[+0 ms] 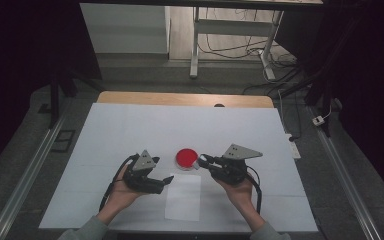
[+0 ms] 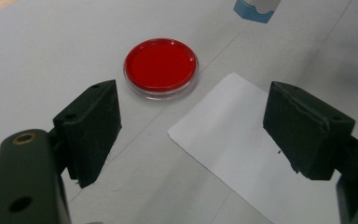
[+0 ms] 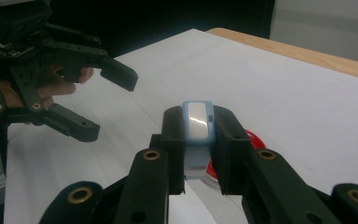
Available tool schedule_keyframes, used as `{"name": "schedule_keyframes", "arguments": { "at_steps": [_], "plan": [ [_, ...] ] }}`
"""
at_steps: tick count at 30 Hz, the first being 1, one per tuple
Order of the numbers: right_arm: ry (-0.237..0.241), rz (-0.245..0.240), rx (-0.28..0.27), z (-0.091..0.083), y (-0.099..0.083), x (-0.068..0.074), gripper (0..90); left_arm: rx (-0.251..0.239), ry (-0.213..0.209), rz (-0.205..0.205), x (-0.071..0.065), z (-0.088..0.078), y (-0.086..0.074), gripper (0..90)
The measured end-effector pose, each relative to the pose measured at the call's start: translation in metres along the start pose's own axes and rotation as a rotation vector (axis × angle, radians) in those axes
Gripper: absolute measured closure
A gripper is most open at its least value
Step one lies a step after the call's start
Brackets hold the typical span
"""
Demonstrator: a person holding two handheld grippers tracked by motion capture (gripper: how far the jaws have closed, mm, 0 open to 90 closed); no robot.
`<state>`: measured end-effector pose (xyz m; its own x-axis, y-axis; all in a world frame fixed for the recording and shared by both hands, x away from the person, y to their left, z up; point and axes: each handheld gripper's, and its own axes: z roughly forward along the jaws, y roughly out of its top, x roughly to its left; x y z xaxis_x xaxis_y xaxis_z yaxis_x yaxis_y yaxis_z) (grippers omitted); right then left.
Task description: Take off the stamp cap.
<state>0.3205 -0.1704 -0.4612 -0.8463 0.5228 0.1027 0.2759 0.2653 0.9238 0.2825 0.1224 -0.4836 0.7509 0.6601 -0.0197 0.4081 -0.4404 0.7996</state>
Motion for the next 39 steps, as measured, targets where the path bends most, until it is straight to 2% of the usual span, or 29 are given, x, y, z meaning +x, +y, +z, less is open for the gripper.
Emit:
{"name": "schedule_keyframes", "arguments": {
  "at_steps": [24,39],
  "plan": [
    [0.0,0.002,-0.007,0.0,0.0,0.001,75.5,0.019,-0.024,0.043,-0.015,0.022,0.012,19.2],
    [0.001,0.005,-0.011,0.003,0.001,0.003,75.4,0.016,-0.017,0.074,-0.024,0.031,0.018,20.1]
  ]
}}
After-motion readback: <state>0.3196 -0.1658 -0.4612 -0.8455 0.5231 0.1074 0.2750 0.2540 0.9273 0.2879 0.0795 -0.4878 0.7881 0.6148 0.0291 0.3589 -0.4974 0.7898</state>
